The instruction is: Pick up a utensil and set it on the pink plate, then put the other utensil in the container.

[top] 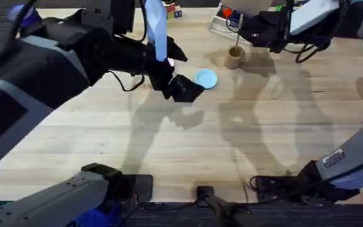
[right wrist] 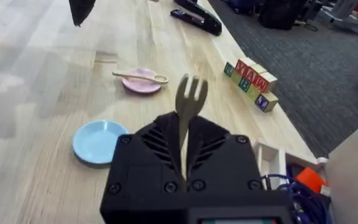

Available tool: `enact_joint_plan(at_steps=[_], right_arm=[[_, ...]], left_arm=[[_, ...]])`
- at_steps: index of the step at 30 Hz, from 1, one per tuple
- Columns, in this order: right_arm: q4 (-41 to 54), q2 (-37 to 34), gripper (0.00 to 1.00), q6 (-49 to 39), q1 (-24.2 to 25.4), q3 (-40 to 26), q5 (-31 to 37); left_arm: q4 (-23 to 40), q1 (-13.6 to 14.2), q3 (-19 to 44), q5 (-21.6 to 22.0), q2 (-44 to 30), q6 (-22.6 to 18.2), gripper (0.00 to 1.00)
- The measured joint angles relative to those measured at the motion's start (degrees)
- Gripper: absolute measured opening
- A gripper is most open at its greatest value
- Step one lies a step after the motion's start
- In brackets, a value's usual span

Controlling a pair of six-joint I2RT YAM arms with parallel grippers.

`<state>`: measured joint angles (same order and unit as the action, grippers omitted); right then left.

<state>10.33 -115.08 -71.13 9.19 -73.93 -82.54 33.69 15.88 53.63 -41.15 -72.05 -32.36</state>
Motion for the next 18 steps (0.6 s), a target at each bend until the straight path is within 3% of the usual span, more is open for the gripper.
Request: enact_joint_plan(at_steps=[18], right_arm=[[0.00, -2.11, 0.032, 0.00, 0.00, -0.11, 0.02]], left_arm=[[0.00, 0.00, 0.00, 0.00, 0.00, 0.02, 0.993]])
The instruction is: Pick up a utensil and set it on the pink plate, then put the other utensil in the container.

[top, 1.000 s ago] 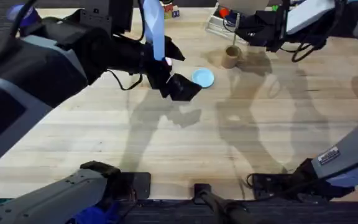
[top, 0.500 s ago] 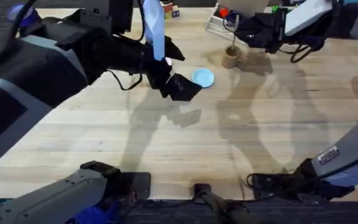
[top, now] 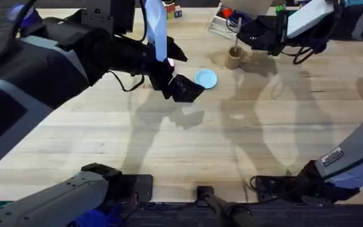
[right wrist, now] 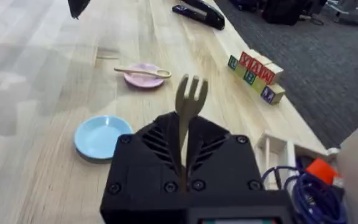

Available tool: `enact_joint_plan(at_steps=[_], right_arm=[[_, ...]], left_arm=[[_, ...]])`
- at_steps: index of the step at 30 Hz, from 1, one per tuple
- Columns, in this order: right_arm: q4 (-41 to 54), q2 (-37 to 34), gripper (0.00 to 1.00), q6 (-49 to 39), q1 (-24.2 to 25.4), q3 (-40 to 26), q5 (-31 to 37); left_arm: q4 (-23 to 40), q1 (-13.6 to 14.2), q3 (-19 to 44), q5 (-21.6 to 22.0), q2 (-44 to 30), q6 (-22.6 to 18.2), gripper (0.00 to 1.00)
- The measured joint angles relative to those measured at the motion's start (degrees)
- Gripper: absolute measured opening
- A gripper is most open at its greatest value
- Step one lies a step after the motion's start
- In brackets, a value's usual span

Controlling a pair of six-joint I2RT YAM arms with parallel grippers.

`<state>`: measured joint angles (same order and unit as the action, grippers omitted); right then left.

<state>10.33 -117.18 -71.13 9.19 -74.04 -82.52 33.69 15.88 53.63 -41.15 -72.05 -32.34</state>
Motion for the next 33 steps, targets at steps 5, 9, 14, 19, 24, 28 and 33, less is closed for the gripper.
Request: enact_joint_plan(at_steps=[5, 9, 14, 19, 24, 28, 33], right_arm=[[0.05, -2.21, 0.032, 0.01, 0.00, -0.02, 0.00], [0.09, -2.84, 0.032, 0.02, 0.00, -0.02, 0.00], [0.04, -2.84, 0.033, 0.02, 0.00, -0.04, 0.00], [0.02, -3.33, 0.032, 0.01, 0.00, -0.04, 0.00], [0.17, -5.54, 0.032, 0.02, 0.00, -0.07, 0.00], [0.26, -6.76, 0.033, 0.02, 0.00, -0.07, 0.00], [0.30, -6.80, 0.230, 0.24, 0.00, -0.07, 0.00]], left_arm=[[0.00, 0.00, 0.00, 0.01, 0.00, 0.00, 0.993], [0.00, 0.00, 0.00, 0.01, 0.00, 0.00, 0.994], [0.00, 0.00, 0.00, 0.00, 0.00, 0.00, 0.993], [0.00, 0.00, 0.00, 0.01, 0.00, 0.00, 0.993], [0.00, 0.00, 0.00, 0.00, 0.00, 0.00, 0.993], [0.00, 0.00, 0.00, 0.01, 0.00, 0.00, 0.993], [0.00, 0.00, 0.00, 0.00, 0.00, 0.00, 0.993]])
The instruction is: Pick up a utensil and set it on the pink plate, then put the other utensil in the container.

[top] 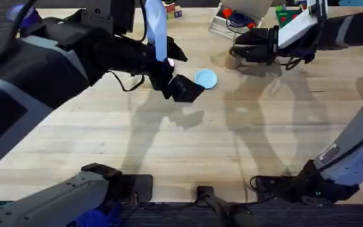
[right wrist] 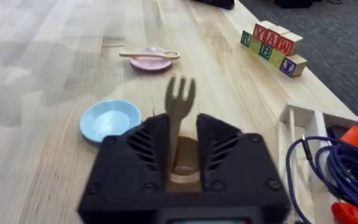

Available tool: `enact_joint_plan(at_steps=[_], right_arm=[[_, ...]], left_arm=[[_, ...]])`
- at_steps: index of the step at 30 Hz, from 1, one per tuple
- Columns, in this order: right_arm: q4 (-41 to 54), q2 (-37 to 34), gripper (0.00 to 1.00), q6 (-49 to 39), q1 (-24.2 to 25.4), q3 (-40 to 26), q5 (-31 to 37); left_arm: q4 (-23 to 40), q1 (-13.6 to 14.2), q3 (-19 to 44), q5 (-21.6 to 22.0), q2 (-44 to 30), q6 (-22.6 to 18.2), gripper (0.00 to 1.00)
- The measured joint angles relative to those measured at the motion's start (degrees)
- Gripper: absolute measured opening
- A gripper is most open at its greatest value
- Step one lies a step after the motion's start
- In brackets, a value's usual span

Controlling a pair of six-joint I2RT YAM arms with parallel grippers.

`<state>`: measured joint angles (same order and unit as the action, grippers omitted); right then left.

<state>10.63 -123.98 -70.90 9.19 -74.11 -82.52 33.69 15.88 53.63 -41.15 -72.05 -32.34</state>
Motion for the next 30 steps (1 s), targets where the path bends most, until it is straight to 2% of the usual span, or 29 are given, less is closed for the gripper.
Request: enact_joint_plan(at_steps=[4, 21, 27, 30], right_arm=[[0.11, 0.00, 0.461, 0.12, 0.00, 0.00, 0.00], [0.42, 0.01, 0.983, 1.01, 0.00, 0.00, -0.02], [0.13, 0.01, 0.995, 2.06, 0.00, 0.00, -0.33], [0.12, 0.00, 0.996, 5.82, 0.00, -0.61, -0.37]], left_arm=[[0.00, 0.00, 0.00, 0.02, 0.00, 0.00, 0.993], [0.00, 0.00, 0.00, 0.01, 0.00, 0.00, 0.994], [0.00, 0.00, 0.00, 0.01, 0.00, 0.00, 0.993], [0.00, 0.00, 0.00, 0.00, 0.00, 0.00, 0.993]])
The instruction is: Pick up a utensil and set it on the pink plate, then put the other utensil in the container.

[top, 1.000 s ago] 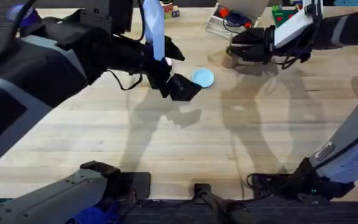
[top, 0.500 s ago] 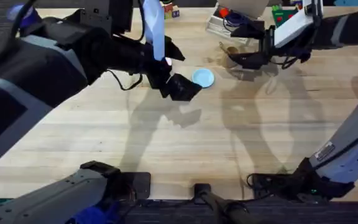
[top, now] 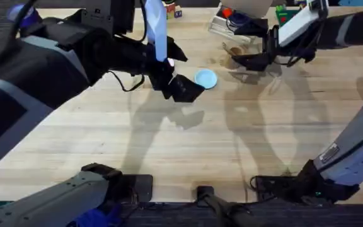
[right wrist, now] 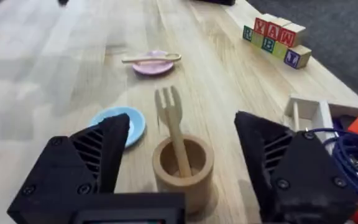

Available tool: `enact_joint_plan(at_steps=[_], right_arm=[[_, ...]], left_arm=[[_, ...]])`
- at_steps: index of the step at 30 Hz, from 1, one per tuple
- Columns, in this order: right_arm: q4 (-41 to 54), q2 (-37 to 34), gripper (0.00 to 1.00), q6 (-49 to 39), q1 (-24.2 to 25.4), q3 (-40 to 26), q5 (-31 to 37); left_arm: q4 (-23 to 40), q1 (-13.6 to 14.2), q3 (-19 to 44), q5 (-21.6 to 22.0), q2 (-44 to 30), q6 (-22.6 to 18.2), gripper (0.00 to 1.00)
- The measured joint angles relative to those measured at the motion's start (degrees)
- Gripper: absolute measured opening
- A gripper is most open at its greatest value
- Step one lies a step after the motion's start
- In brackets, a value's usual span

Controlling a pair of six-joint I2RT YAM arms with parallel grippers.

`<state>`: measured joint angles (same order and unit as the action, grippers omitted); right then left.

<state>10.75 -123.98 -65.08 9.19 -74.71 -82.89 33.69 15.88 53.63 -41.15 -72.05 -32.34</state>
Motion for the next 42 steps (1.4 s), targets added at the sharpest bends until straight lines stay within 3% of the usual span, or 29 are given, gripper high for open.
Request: enact_joint_plan(at_steps=[11, 16, 23, 35, 39, 40, 42], right_arm=[[-0.03, 0.00, 0.996, 29.18, -0.02, -13.31, -2.03], [0.09, 0.84, 0.996, 40.06, -0.62, -18.35, 0.36], [6.92, 9.95, 0.996, 46.09, -3.58, -18.98, 9.97], [38.93, 32.51, 0.996, 42.46, -7.56, -19.66, 36.19], [46.71, 38.28, 0.996, 42.07, -7.56, -19.66, 43.48], [50.99, 41.96, 0.996, 41.89, -7.56, -19.66, 47.82], [54.29, 44.51, 0.995, 41.85, -7.56, -19.66, 50.76]], left_arm=[[0.00, 0.00, 0.00, 0.01, 0.00, 0.00, 0.993], [0.00, 0.00, 0.00, 0.02, 0.00, 0.00, 0.994], [0.00, 0.00, -0.01, 0.00, 0.00, 0.00, 0.994], [0.74, 0.00, 0.03, 0.26, 0.00, 0.28, 0.993], [8.99, -0.43, 2.81, 4.74, 0.00, 4.33, 0.993], [17.57, -1.62, 7.32, 9.56, 0.00, 6.54, 0.993], [22.92, -2.50, 11.37, 12.60, 0.00, 7.38, 0.993]])
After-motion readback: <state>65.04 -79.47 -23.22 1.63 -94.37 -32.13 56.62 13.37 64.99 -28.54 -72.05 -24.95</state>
